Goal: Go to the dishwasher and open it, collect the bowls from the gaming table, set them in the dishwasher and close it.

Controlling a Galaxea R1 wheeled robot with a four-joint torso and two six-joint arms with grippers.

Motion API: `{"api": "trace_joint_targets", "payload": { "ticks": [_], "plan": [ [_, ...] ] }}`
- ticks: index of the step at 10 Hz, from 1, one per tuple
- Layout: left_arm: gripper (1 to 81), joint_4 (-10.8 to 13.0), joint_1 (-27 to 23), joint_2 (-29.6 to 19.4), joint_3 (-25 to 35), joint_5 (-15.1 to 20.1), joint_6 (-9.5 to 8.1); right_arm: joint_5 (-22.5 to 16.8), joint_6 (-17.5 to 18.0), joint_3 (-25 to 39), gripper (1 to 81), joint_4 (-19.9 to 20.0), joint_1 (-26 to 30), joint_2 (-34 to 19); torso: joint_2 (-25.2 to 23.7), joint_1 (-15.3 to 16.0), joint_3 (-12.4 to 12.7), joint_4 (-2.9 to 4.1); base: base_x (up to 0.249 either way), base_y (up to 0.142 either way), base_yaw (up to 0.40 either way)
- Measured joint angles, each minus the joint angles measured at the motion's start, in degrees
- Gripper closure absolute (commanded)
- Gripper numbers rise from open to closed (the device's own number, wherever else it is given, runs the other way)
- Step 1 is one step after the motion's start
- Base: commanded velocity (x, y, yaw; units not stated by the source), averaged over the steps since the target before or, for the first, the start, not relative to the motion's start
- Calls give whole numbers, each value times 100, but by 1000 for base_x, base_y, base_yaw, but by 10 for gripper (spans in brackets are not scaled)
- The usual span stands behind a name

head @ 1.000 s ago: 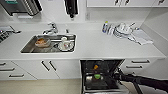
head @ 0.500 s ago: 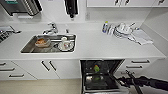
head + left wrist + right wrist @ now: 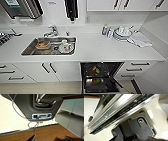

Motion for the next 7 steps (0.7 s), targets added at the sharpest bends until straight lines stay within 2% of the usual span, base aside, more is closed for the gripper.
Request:
{"api": "trace_joint_targets", "payload": {
  "ticks": [4, 7],
  "plan": [
    [10, -107, 0, 13, -95, 2, -9, 102, -60, 138, 10, -212, -1125, -199, -826, 513, 5, 0, 0, 0, 0],
    [10, -160, 0, 20, -193, 5, -6, 703, 52, 130, 10, -191, -1768, -154, -1445, 896, 7, 0, 0, 0, 0]
  ]
}}
